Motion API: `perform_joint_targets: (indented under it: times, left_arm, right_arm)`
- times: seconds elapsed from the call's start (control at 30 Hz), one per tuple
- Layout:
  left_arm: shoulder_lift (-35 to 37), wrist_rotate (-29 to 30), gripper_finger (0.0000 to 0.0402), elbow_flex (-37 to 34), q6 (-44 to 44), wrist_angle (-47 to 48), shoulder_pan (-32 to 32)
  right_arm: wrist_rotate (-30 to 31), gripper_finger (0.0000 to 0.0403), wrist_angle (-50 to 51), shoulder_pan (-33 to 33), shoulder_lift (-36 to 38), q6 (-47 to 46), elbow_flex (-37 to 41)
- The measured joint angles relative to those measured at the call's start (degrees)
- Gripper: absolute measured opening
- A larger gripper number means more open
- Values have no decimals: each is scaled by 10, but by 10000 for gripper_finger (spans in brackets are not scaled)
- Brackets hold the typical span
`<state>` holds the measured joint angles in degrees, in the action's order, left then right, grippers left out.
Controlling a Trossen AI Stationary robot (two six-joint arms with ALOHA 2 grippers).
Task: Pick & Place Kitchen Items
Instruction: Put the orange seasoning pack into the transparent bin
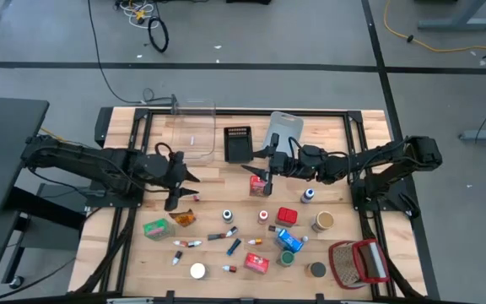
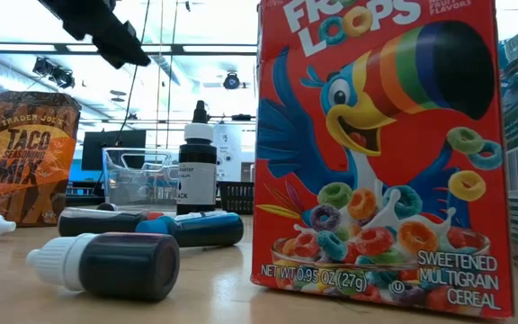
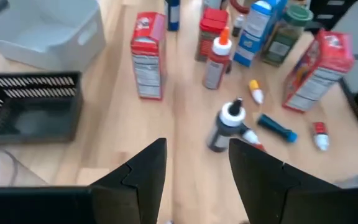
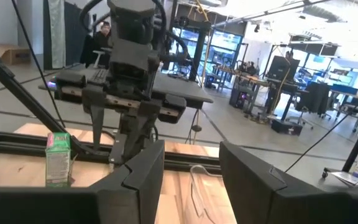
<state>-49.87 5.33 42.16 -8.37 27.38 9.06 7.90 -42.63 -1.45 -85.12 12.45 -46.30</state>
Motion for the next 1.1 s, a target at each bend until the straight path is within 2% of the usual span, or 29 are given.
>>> perform_joint_targets:
  times: [0.17, 0.4, 0.57, 0.83, 1.0, 1.1]
  left_arm:
    - [0, -36, 183, 13, -23, 49, 0]
    - [0, -54, 183, -4, -71, 113, 1]
    - [0, -109, 183, -45, -100, 57, 18]
    - [0, -103, 183, -82, -153, 25, 59]
    - [0, -59, 183, -86, -164, 34, 84]
    - [0, -55, 183, -86, -172, 35, 98]
  right_arm:
    - [1, 165, 0, 0, 0, -15, 0]
    - [1, 165, 4, 0, 0, -17, 0]
    - [1, 165, 9, 0, 0, -21, 0]
    - [1, 165, 8, 0, 0, -47, 0]
    - [1, 165, 8, 0, 0, -47, 0]
    - [1, 165, 8, 0, 0, -47, 0]
